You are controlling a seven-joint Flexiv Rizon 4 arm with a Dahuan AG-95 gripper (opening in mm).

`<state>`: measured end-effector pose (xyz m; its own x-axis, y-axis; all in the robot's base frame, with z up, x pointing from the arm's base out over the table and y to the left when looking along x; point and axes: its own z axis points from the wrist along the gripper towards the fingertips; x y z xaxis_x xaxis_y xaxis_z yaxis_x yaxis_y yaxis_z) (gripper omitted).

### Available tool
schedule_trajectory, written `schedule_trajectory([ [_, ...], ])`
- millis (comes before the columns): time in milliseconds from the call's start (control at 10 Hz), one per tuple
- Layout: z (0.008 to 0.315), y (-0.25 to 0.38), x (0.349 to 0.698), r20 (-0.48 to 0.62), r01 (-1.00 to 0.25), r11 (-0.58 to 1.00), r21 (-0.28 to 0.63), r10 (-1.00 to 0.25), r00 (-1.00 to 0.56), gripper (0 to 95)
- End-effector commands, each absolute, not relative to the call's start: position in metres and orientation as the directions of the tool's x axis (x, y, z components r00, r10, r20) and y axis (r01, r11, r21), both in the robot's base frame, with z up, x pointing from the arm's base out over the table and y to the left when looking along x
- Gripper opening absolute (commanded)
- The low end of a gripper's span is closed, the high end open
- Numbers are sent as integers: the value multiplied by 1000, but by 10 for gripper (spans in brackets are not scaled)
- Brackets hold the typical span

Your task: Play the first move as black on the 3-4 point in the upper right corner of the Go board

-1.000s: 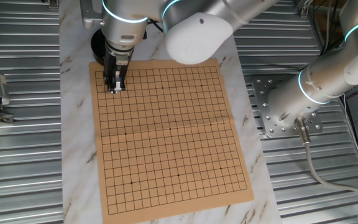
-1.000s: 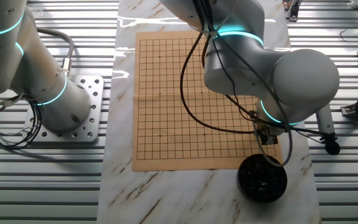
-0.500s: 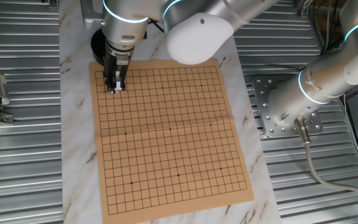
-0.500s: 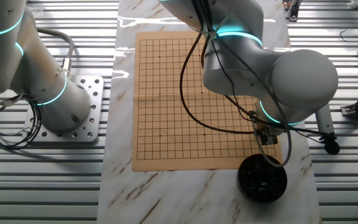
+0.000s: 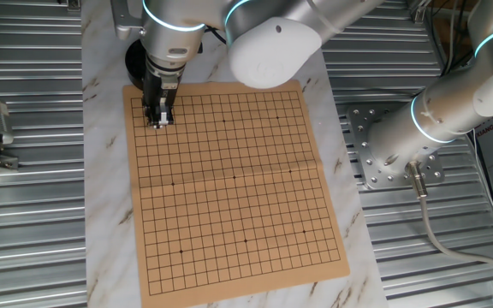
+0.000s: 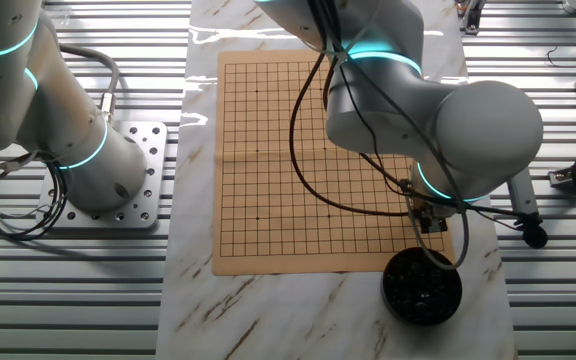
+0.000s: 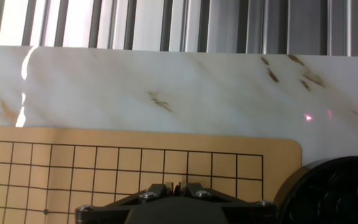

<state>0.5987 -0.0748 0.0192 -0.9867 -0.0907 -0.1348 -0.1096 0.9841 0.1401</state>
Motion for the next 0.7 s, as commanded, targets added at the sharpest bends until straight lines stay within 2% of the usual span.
schedule_trajectory([
  [100,19,-75,599,-136,-112,983,142,-93,-986,190],
  [700,19,-76,599,-137,-117,983,144,-97,-986,190],
])
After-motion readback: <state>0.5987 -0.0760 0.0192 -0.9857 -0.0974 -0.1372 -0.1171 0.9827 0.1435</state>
